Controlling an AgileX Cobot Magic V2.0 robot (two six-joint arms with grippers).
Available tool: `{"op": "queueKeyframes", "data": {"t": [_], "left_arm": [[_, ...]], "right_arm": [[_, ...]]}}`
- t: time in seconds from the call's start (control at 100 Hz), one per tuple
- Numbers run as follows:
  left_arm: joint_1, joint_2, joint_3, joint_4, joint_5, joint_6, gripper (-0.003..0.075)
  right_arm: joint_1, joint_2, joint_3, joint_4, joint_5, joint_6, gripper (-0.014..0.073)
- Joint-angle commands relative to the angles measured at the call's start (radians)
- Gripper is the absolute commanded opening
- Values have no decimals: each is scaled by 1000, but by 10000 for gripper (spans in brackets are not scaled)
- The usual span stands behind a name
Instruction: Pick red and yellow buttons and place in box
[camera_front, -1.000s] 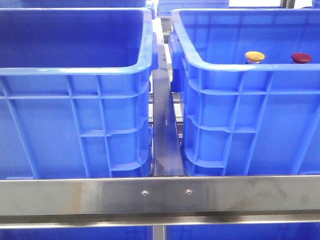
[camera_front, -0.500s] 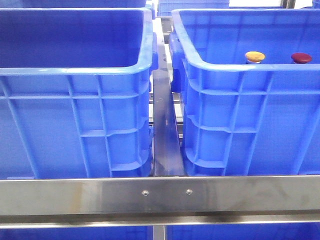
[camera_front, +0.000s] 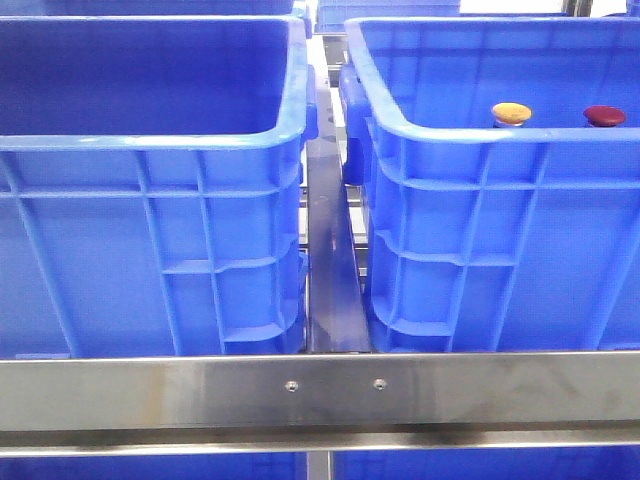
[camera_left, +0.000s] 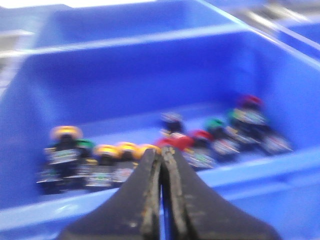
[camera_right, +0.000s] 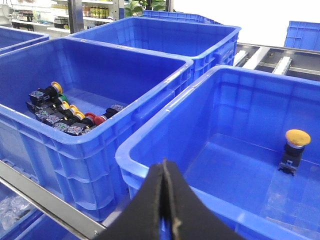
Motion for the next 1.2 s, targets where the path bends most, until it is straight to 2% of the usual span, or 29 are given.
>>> {"op": "queueKeyframes", "data": {"t": [0.0,0.33,0.37,0.4,1.19], "left_arm": [[35,-31,32,99,-142,-145,-20],[185,-176,267,113,-269,-184,-20],[191,-188,261,119,-203,-195,-20],[203,-185,261,119,-207,-196,-20],[204,-187,261,147,-190,-196,-20]], "right_arm": [[2,7,-24,59,-14,-8,-56],[2,7,-24,59,-14,-8,-56],[2,7,-24,59,-14,-8,-56],[2,7,-24,59,-14,-8,-56],[2,7,-24,59,-14,-8,-56]]}}
